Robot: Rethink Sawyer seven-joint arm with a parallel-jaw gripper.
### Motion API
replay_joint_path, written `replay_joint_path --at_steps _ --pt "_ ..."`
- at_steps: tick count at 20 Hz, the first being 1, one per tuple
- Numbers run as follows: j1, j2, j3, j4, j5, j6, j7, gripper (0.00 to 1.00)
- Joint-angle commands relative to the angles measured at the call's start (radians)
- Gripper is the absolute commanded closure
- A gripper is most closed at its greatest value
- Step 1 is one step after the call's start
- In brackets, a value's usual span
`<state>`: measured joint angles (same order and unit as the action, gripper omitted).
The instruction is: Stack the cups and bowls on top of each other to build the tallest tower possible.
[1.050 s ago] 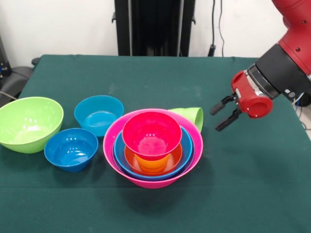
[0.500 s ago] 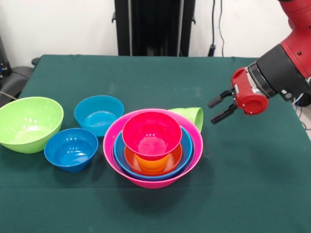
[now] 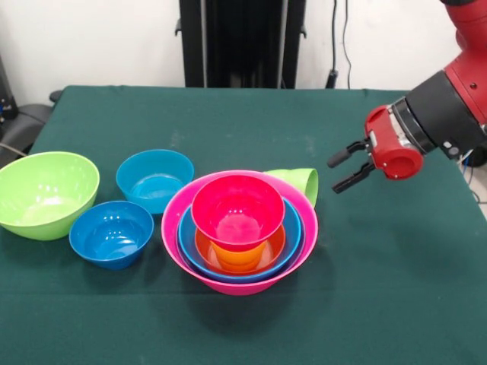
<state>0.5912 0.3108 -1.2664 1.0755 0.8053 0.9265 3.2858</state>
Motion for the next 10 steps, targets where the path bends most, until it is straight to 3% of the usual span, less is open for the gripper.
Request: replay_joint_path --at_steps 1,10 --pt "0.035 0.036 0.113 0.027 -0.016 0.014 0.238 0.0" --pt "0.062 0.079 0.121 0.035 -0.006 -0.001 0.262 0.0"
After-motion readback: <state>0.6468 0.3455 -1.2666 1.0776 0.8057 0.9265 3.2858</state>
